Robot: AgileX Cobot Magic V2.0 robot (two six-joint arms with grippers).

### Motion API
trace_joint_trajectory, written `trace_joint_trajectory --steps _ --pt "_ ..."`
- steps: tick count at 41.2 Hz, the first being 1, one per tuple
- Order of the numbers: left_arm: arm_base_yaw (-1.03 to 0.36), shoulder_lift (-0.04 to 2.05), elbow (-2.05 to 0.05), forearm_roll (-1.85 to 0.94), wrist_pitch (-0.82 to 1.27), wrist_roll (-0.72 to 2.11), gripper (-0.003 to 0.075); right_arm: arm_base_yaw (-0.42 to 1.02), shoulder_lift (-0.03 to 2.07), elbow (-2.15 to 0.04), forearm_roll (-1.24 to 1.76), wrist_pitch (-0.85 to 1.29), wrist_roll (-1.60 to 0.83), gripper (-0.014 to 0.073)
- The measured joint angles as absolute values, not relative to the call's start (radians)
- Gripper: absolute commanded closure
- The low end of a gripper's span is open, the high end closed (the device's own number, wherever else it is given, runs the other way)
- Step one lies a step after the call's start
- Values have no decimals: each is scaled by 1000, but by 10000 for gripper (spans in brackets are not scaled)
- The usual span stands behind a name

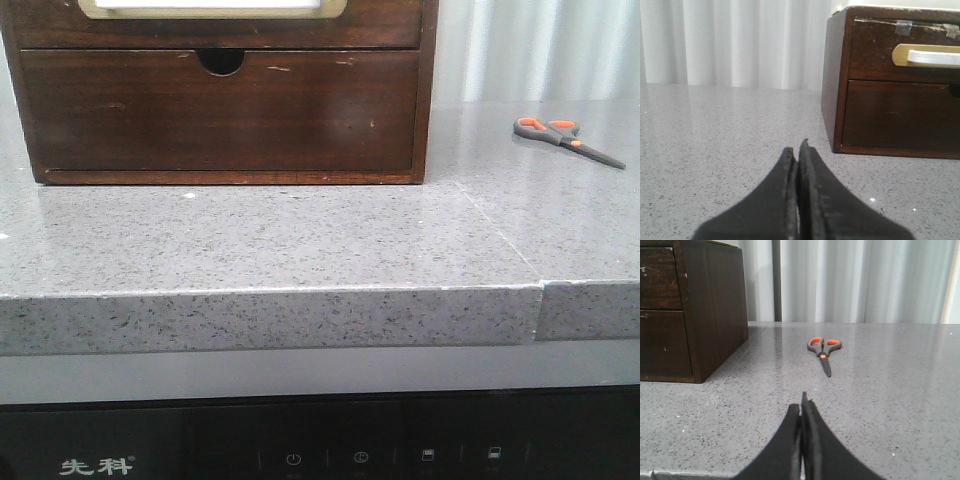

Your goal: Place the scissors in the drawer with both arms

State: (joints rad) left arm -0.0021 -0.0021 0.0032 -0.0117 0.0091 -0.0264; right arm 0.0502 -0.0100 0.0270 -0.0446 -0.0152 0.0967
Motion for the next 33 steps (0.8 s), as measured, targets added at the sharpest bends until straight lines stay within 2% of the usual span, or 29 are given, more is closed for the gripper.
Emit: trace_joint_trajectory --steps 33 --pt "-2 -2 3 -12 9 -26 741 50 -10 27 -45 -25 97 661"
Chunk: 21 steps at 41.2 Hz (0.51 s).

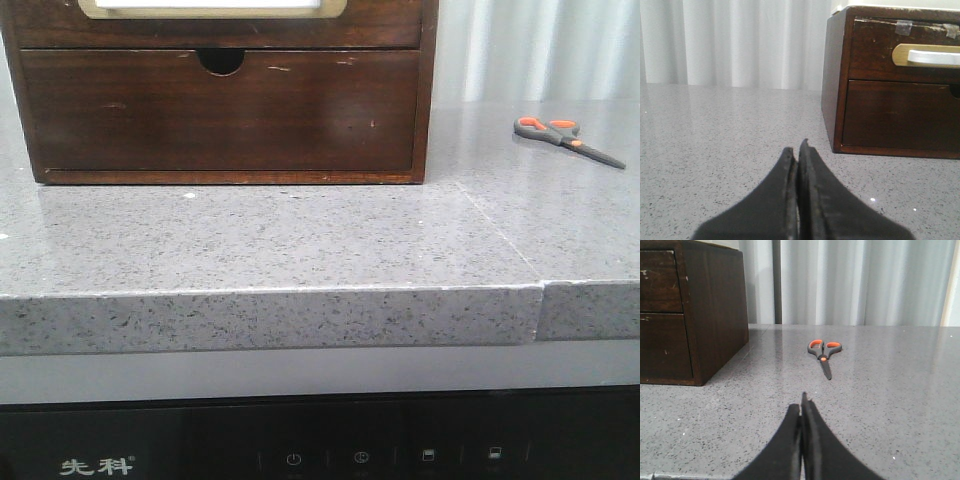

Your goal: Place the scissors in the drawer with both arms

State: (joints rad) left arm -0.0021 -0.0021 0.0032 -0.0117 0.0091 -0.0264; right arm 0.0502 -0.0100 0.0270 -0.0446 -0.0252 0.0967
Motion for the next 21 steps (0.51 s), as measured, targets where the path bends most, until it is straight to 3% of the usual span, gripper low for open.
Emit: trace_joint_trajectory --steps 12,21 --pt "-2 -2 -41 -44 14 -26 741 50 -10 -47 -45 63 97 661" --pt "-2 21 -300 -51 183 -26 741 50 -2 -277 -65 251 97 661"
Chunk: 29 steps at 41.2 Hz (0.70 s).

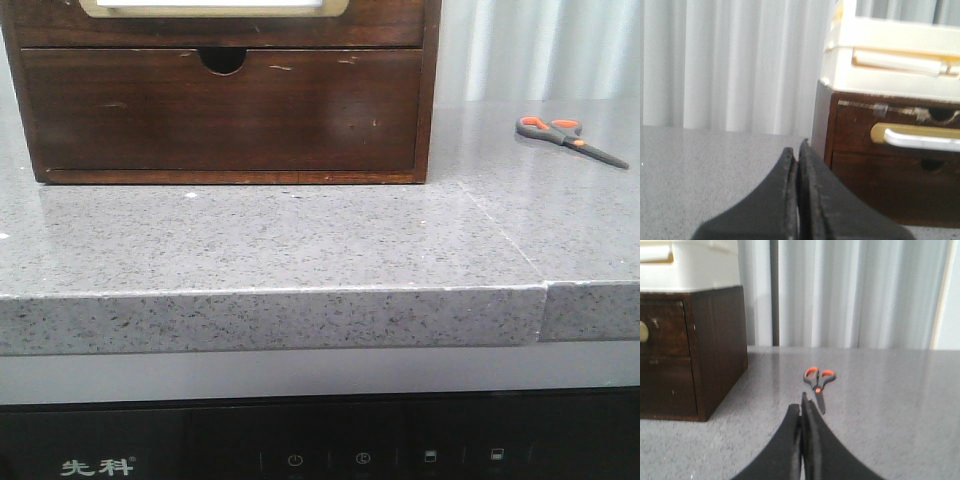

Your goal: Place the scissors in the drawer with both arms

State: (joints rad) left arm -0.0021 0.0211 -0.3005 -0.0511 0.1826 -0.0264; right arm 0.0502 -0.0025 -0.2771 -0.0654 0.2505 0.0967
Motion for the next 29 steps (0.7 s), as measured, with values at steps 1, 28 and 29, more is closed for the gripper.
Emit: trace_joint_trajectory --steps 1,28,29 --pt "-2 35 -328 -51 212 -26 741 50 7 -307 -73 273 97 661" --pt "-2 406 -679 -51 571 -26 741 50 367 -643 -96 602 97 661" --pt "-2 409 -679 -51 582 -26 741 50 372 -643 -99 613 97 661"
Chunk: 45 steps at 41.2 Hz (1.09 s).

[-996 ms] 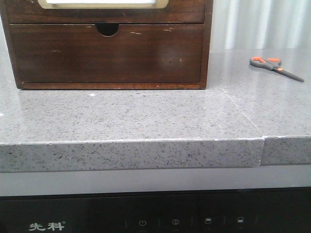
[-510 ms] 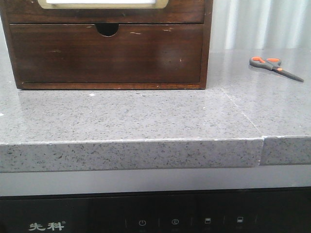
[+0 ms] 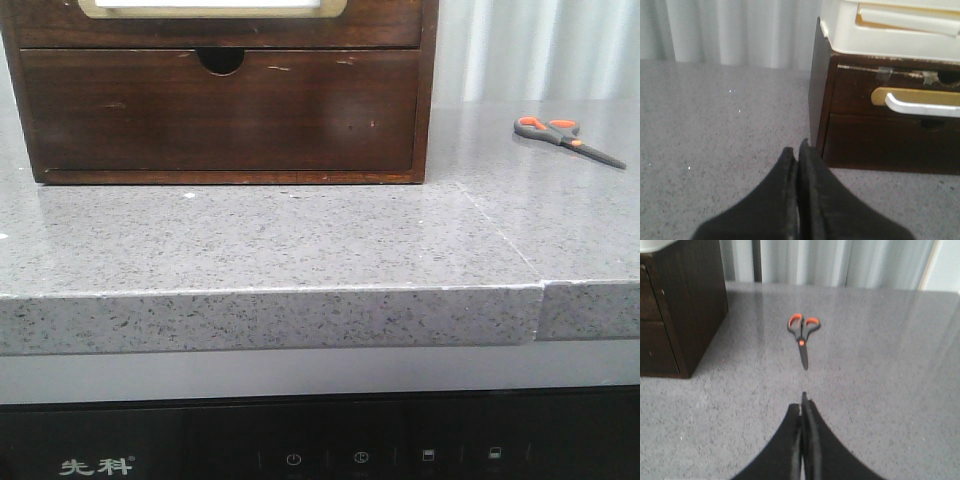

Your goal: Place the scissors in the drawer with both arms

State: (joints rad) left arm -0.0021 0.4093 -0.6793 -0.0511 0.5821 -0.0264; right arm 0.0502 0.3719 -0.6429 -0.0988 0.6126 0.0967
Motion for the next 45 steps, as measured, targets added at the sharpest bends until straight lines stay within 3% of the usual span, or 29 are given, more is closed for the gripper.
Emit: trace_joint_trajectory --steps 11,14,18,21,25,35,45 --pt "-2 436 -679 -51 634 -26 738 50 395 -637 -151 652 97 652" --pt "-2 436 -679 -51 634 -26 682 50 395 -637 -159 656 97 573" --pt "-2 436 -679 -53 634 -26 485 50 395 -636 -162 658 97 335" --pt "-2 436 -679 -56 634 -26 260 50 395 -636 -162 660 97 141" --pt "-2 436 -679 -66 636 -26 109 50 395 -636 -162 660 97 5" --pt "-2 442 -679 -196 631 -26 103 50 395 -636 -162 666 97 -8" --pt "-2 555 -679 -580 620 -26 103 50 395 -636 -162 666 97 -8"
